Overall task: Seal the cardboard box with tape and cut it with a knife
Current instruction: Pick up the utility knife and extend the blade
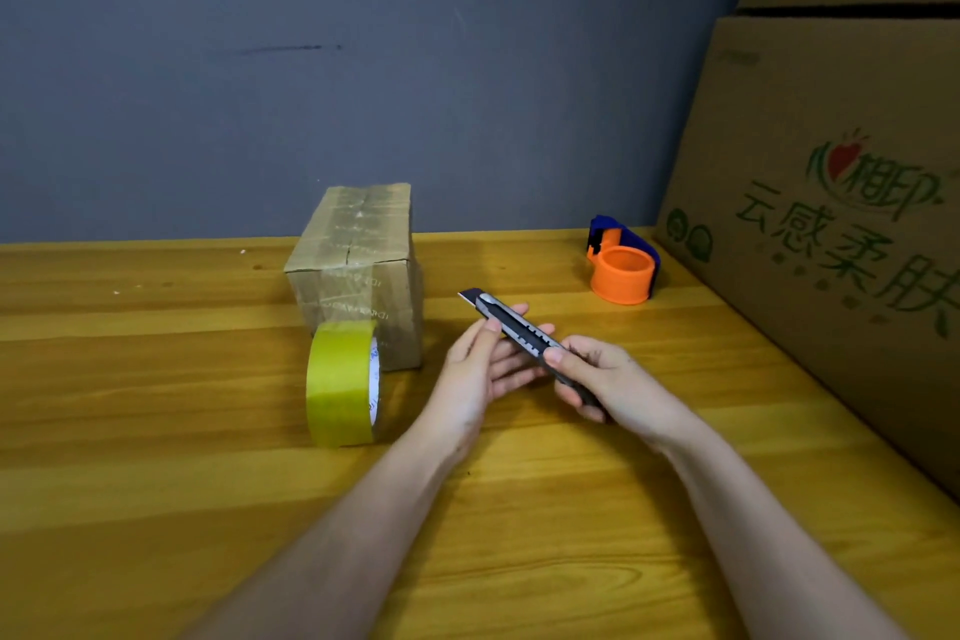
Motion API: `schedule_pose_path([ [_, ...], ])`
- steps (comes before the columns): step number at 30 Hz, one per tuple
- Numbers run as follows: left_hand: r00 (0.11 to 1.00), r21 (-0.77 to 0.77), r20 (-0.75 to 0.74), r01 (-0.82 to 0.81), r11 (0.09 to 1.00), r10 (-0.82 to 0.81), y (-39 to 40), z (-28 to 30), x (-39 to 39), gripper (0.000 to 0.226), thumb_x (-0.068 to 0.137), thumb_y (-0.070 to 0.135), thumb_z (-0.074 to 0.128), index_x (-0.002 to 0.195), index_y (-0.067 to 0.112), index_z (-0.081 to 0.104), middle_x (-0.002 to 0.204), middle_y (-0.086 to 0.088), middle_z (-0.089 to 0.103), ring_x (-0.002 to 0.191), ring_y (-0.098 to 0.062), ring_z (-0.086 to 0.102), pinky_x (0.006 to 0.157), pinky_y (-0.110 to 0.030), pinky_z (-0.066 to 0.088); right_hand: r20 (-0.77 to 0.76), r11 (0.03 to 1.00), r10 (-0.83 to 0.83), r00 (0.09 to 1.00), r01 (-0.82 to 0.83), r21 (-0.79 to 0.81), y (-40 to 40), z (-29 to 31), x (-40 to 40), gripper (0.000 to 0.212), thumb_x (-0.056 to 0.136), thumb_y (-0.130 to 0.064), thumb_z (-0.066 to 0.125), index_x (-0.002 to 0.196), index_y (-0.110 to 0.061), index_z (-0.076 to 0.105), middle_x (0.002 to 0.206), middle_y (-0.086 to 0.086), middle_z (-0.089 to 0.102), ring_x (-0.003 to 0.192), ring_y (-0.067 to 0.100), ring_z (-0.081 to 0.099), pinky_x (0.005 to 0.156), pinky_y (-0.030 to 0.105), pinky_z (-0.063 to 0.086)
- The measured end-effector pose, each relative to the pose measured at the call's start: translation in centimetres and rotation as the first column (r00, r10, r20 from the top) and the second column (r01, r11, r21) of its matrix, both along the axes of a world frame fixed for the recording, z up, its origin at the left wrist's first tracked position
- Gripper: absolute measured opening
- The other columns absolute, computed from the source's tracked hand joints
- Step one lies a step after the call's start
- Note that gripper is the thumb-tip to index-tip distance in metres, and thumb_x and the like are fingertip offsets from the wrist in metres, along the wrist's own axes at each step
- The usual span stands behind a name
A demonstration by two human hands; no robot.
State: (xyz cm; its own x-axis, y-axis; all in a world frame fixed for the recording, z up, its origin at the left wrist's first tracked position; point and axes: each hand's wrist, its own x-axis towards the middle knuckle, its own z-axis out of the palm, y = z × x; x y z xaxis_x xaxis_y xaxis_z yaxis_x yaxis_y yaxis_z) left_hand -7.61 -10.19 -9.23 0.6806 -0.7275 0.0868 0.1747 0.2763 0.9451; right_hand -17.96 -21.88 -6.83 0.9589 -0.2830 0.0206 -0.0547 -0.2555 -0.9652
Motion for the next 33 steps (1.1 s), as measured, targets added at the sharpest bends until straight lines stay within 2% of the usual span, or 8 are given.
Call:
schedule_pose_path([
  [6, 0.999, 0.045, 0.024, 0.024, 0.999, -0.025, 0.1, 0.1, -0.2, 0.033, 0.1, 0.031, 0.033, 0.117, 0.02, 0.06, 0.114, -0.011, 0.069, 0.105, -0.022, 0.066, 0.085, -0.031, 0.056, -0.01, 0.998, -0.045, 0.999, 0.045, -0.04, 0.3, 0.0, 0.1, 0.028, 0.096, -0.025, 0.047, 0.071, -0.011, 0.051, 0.039, -0.002, 0.051, 0.031, 0.01, 0.043, 0.037, 0.019, 0.035],
  [10, 1.0, 0.024, 0.023, 0.015, 1.0, -0.015, 0.3, 0.2, -0.1, 0.035, 0.101, 0.029, 0.032, 0.112, 0.018, 0.062, 0.117, -0.006, 0.069, 0.108, -0.021, 0.065, 0.088, -0.035, 0.054, 0.03, 0.993, 0.074, 0.997, -0.077, 0.093, 1.1, -0.4, 0.3, 0.012, 0.098, -0.017, 0.04, 0.099, -0.012, 0.05, 0.058, 0.004, 0.063, 0.041, 0.016, 0.058, 0.047, 0.025, 0.046],
  [13, 1.0, 0.025, 0.023, 0.015, 1.0, -0.016, 0.4, 0.2, -0.1, 0.036, 0.101, 0.029, 0.031, 0.114, 0.016, 0.062, 0.117, -0.006, 0.069, 0.106, -0.019, 0.065, 0.083, -0.033, 0.055, 0.065, 0.991, 0.089, 0.994, -0.095, 0.091, 1.6, -0.6, 0.5, 0.015, 0.1, -0.014, 0.036, 0.109, -0.011, 0.048, 0.063, 0.004, 0.057, 0.037, 0.01, 0.048, 0.042, 0.018, 0.038],
  [16, 1.0, 0.02, 0.01, 0.024, 1.0, -0.025, 0.4, 0.2, -0.2, 0.036, 0.101, 0.028, 0.032, 0.119, 0.012, 0.059, 0.116, -0.011, 0.068, 0.105, -0.019, 0.065, 0.09, -0.034, 0.054, 0.087, 0.998, 0.007, 0.996, -0.012, 0.063, 1.8, -0.8, 0.7, 0.016, 0.1, -0.016, 0.036, 0.1, -0.011, 0.051, 0.054, 0.002, 0.043, 0.032, 0.006, 0.032, 0.035, 0.014, 0.026],
  [22, 0.998, 0.038, 0.042, 0.04, 0.998, -0.042, 0.2, 0.1, -0.4, 0.033, 0.101, 0.024, 0.033, 0.12, 0.016, 0.059, 0.117, -0.008, 0.067, 0.096, -0.016, 0.066, 0.084, -0.024, 0.054, 0.116, 0.99, -0.136, 0.984, 0.13, 0.056, 2.0, -1.0, 1.1, 0.026, 0.097, -0.018, 0.045, 0.072, -0.014, 0.05, 0.041, -0.001, 0.038, 0.027, 0.008, 0.026, 0.029, 0.015, 0.021],
  [25, 0.998, 0.033, 0.036, 0.042, 0.999, -0.043, 0.2, 0.2, -0.5, 0.032, 0.101, 0.024, 0.034, 0.117, 0.02, 0.061, 0.116, -0.009, 0.067, 0.098, -0.019, 0.066, 0.083, -0.025, 0.055, 0.104, 0.987, -0.154, 0.983, 0.148, 0.062, 2.0, -0.9, 1.1, 0.028, 0.096, -0.021, 0.047, 0.072, -0.01, 0.051, 0.038, -0.003, 0.038, 0.027, 0.008, 0.027, 0.03, 0.014, 0.022],
  [30, 0.997, 0.029, 0.064, 0.045, 0.999, -0.046, 0.3, 0.3, -0.6, 0.031, 0.1, 0.027, 0.036, 0.116, 0.024, 0.063, 0.109, -0.008, 0.068, 0.088, -0.019, 0.065, 0.081, -0.026, 0.055, 0.088, 0.975, -0.21, 0.974, 0.202, 0.093, 2.1, -0.9, 1.3, 0.038, 0.095, -0.031, 0.046, 0.065, -0.009, 0.052, 0.034, -0.004, 0.04, 0.026, 0.008, 0.03, 0.03, 0.015, 0.024],
  [33, 0.997, 0.042, 0.072, 0.026, 0.999, -0.029, 0.4, 0.5, -0.8, 0.031, 0.1, 0.028, 0.035, 0.113, 0.025, 0.064, 0.11, -0.006, 0.068, 0.088, -0.014, 0.066, 0.08, -0.023, 0.054, 0.053, 0.982, -0.169, 0.984, 0.163, 0.097, 2.0, -0.6, 1.1, 0.039, 0.098, -0.033, 0.039, 0.075, -0.008, 0.057, 0.04, 0.004, 0.049, 0.028, 0.011, 0.038, 0.033, 0.017, 0.03],
])
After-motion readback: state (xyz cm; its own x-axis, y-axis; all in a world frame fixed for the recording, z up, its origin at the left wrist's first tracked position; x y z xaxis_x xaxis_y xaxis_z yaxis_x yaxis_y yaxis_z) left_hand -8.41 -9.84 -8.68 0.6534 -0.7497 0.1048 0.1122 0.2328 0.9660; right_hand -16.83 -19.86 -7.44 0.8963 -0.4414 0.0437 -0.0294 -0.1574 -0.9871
